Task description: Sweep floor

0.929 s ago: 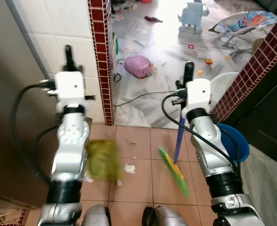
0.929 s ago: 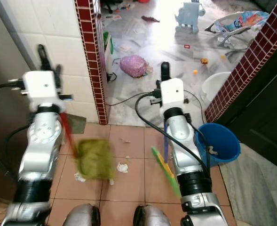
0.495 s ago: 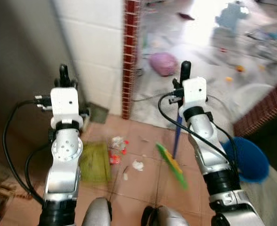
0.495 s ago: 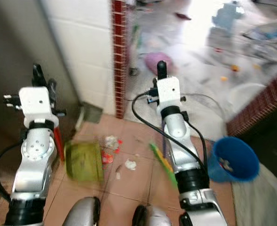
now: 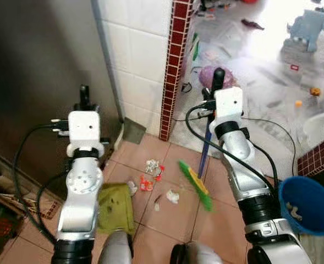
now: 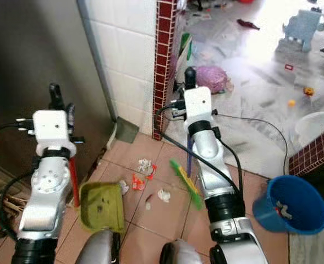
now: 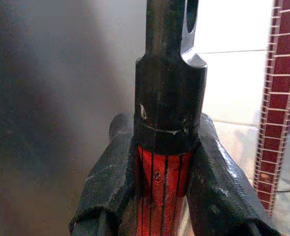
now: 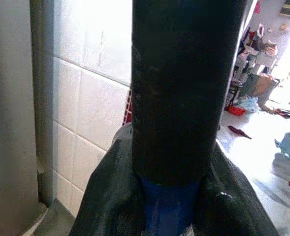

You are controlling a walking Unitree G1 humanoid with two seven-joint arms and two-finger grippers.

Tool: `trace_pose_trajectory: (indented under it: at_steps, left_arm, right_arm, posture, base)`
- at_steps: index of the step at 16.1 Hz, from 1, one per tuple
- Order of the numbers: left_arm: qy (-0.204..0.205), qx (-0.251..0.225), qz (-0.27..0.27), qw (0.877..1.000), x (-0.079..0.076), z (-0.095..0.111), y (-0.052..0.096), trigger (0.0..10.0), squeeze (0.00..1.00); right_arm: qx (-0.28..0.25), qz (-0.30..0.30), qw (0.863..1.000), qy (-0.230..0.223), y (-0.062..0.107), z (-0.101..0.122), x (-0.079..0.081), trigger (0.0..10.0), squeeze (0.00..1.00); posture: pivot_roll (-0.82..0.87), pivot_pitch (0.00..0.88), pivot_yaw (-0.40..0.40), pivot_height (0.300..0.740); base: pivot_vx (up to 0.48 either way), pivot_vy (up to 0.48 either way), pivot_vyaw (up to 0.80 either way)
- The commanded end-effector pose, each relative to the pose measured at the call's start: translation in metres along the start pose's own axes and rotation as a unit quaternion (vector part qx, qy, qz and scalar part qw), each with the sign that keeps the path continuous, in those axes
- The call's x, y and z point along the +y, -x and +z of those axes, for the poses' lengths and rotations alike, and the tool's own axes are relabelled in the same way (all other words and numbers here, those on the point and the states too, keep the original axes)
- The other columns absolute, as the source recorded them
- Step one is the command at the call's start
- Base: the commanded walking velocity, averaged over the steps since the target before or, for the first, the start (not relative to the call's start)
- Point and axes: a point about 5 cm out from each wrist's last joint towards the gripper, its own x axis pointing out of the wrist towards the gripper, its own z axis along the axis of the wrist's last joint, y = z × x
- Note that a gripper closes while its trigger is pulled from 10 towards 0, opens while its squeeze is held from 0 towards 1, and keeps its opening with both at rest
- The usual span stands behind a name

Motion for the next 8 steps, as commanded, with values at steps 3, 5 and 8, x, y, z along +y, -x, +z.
trace_pose_trajectory:
  at_steps: [3, 5, 8]
  left_arm:
    - [0.014, 0.015, -0.01, 1.0, -0.012, -0.01, -0.01, 10.0, 0.0]
    - [0.021, 0.021, -0.021, 0.999, -0.022, -0.014, -0.015, 10.0, 0.0]
    - [0.03, 0.043, -0.041, 0.998, -0.04, -0.027, -0.022, 10.0, 0.0]
  right_arm:
    - [-0.015, -0.003, 1.0, 0.008, -0.008, 0.009, -0.001, 10.0, 0.0]
    - [-0.013, -0.001, 1.0, 0.008, -0.01, 0.01, -0.001, 10.0, 0.0]
    - [0.011, -0.009, 1.0, -0.002, -0.011, 0.006, -0.003, 10.0, 0.0]
  posture:
    - [0.01, 0.094, -0.071, 0.74]
    - [0.0, 0.096, -0.072, 0.74]
    - [-0.03, 0.101, -0.072, 0.74]
  base:
    - [0.0, 0.0, 0.0]
    - [0.0, 0.0, 0.0]
    - [0.0, 0.0, 0.0]
